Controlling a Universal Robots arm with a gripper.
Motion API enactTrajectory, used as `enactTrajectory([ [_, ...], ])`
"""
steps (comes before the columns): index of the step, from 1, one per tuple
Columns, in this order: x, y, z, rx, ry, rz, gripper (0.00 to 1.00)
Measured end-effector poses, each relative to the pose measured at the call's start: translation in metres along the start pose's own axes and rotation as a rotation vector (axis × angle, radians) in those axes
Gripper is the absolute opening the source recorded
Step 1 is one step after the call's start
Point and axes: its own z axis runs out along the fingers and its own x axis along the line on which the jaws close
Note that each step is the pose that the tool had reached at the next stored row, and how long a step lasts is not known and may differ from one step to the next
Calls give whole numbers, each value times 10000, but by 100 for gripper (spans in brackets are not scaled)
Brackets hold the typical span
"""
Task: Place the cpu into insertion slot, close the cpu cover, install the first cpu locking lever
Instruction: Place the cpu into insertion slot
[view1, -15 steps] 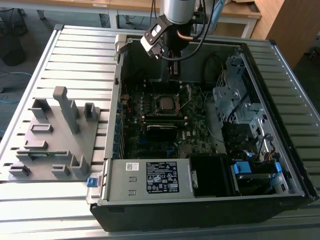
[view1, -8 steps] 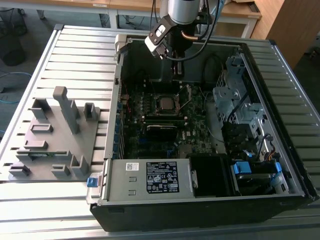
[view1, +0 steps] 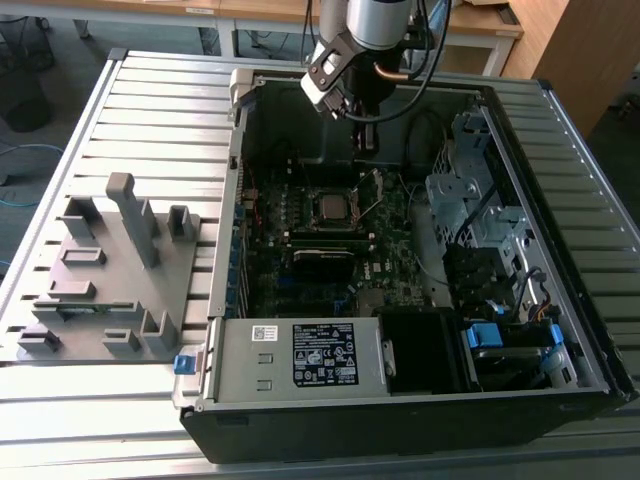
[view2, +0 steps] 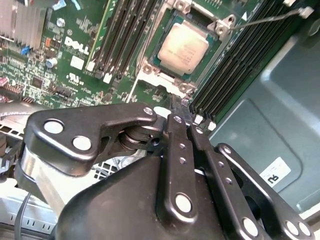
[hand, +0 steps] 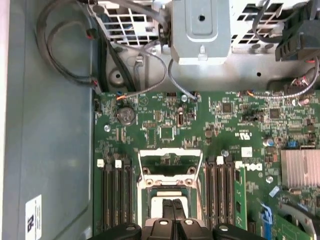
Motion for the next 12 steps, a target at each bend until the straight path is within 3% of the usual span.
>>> enactTrajectory([
  [12, 6, 191, 8, 1, -1, 1, 10],
])
